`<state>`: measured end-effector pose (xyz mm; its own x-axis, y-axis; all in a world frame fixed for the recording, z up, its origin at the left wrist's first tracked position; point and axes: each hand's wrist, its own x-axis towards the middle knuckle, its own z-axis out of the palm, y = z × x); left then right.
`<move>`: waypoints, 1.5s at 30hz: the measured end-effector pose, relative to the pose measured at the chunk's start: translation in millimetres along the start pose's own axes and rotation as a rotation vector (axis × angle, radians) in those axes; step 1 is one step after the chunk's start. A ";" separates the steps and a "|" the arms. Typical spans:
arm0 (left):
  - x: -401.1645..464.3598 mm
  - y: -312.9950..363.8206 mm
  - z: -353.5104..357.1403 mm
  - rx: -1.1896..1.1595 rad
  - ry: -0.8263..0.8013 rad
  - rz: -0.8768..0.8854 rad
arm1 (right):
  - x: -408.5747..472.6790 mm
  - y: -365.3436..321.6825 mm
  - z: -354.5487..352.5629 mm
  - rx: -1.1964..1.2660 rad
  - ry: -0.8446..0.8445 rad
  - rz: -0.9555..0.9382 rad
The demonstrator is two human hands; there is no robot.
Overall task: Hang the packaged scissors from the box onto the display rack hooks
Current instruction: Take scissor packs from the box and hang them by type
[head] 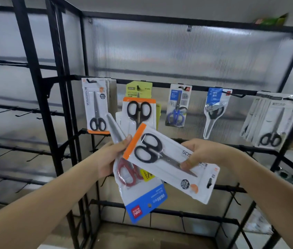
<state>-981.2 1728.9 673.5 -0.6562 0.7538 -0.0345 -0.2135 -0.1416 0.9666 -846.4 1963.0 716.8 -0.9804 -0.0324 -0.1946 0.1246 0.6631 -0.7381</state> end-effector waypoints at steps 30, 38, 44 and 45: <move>-58.6 -43.7 -87.5 -0.209 0.423 0.021 | 96.0 -74.2 87.4 0.850 0.796 -0.223; -61.7 13.5 -167.7 -0.163 0.486 0.092 | 164.4 -138.0 72.3 0.210 0.680 -0.326; -55.2 40.3 -222.6 -0.099 0.423 0.139 | 222.5 -174.2 66.7 0.018 0.738 -0.241; -53.4 41.9 -227.7 -0.089 0.419 0.134 | 228.0 -175.8 64.9 -0.020 0.738 -0.210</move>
<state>-1119.9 1536.6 658.1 -0.9149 0.4028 -0.0282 -0.1563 -0.2890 0.9445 -1081.8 1790.5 760.3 -0.8321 0.3437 0.4352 -0.0712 0.7120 -0.6985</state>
